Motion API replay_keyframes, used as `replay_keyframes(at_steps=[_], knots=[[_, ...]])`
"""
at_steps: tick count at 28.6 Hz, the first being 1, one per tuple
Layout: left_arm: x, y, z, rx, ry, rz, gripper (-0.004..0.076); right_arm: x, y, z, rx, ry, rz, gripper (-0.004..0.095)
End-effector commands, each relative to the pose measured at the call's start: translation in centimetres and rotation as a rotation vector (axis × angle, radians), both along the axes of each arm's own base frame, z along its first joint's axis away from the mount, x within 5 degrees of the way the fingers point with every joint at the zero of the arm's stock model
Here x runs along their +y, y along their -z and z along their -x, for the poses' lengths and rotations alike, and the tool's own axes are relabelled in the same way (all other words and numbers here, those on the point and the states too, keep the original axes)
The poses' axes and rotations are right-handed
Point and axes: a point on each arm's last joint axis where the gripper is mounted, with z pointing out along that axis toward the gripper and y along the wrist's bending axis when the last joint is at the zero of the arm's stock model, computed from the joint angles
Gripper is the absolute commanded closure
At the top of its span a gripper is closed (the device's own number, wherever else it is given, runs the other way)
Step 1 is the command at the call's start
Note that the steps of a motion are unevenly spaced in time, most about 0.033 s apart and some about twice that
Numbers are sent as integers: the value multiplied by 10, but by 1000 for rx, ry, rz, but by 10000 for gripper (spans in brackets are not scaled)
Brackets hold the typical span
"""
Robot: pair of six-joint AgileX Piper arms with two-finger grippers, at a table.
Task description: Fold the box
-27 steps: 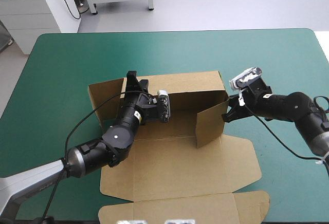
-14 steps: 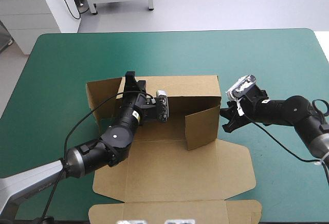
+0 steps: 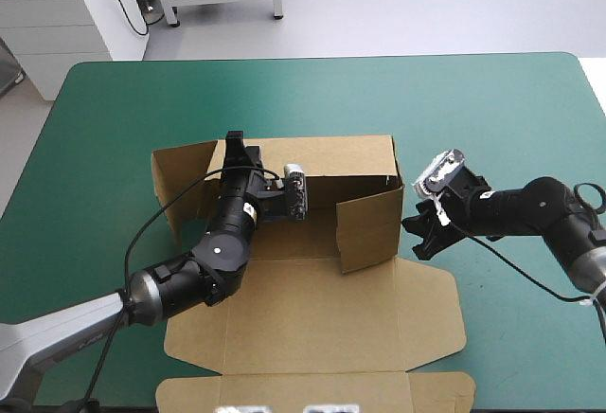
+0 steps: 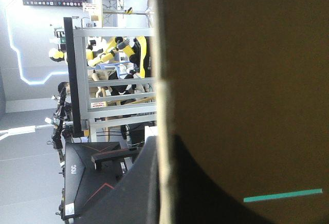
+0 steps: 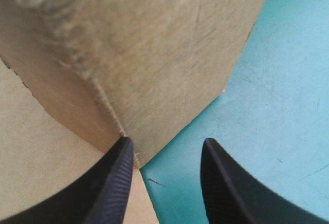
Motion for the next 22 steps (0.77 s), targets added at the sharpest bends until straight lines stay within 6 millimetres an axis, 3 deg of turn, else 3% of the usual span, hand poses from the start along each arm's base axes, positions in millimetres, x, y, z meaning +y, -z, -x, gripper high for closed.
replay_keyframes(at_steps=[1, 10, 17, 22], knots=[[4, -15, 0, -44, -43, 51, 731, 2, -18, 2, -68, -6, -62, 502], [7, -17, -4, -62, -50, 70, 731, 8, -23, 3, -92, -40, -136, 368], [2, -18, -7, -35, -5, 103, 731, 20, -23, -4, -160, -37, -134, 355], [-7, -30, -13, -24, -22, 178, 731, 32, -19, -11, -188, 46, -116, 341]])
